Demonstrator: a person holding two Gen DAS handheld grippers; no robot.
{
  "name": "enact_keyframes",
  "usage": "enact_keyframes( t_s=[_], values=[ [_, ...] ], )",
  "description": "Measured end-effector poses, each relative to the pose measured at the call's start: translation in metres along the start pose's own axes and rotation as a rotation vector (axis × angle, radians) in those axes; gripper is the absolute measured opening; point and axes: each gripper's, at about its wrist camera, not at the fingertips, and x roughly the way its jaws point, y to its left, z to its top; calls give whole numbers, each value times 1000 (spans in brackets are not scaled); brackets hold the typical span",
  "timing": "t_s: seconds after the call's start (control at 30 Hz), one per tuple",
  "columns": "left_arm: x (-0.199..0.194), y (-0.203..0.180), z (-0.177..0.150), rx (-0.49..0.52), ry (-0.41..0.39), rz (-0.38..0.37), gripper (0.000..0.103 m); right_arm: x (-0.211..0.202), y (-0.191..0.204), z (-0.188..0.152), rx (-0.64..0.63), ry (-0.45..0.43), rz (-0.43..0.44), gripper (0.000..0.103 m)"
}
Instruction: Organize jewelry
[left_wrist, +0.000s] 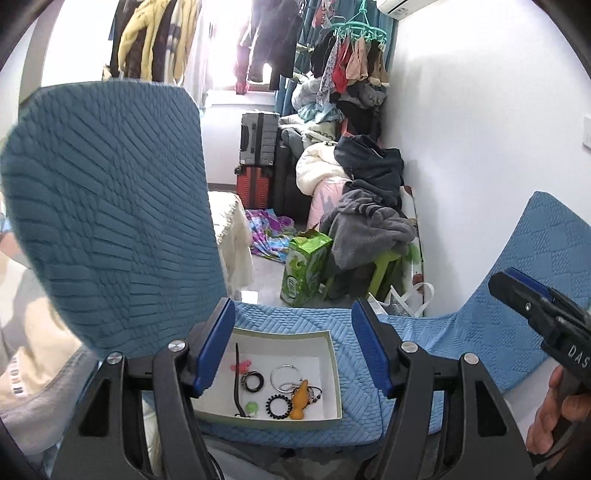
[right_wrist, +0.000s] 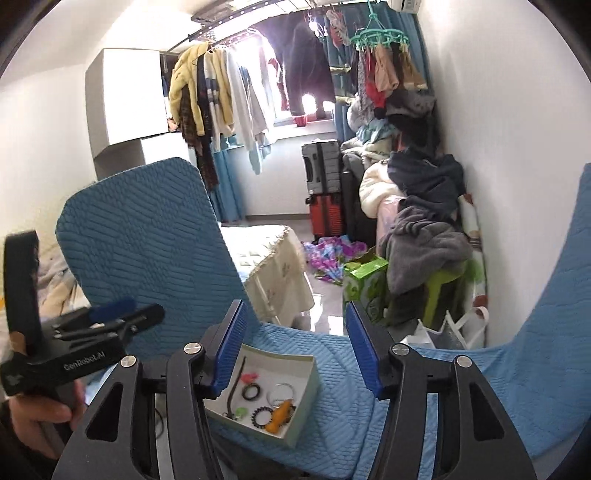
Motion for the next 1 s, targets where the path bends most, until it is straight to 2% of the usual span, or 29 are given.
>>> enact_keyframes(
  t_s=[0.43,0.63,0.87,0.9,1.0],
  values=[
    [-2,-20,-33,29,42,-28,66,-24,-4,-50,28,28,-65,54],
    [3,-27,-48,43,77,-7,66,-26,-5,-73,53,63,-60,61],
    [10,-25,-65,15,124,9,66,-21,-7,-89,69,111,-67,62],
    [11,-25,-66,16,129,9,66,-21,-7,-92,68,115,-73,62],
    [14,-26,-72,22,146,18,66,-16,-9,-98,80,120,-105,78]
  ],
)
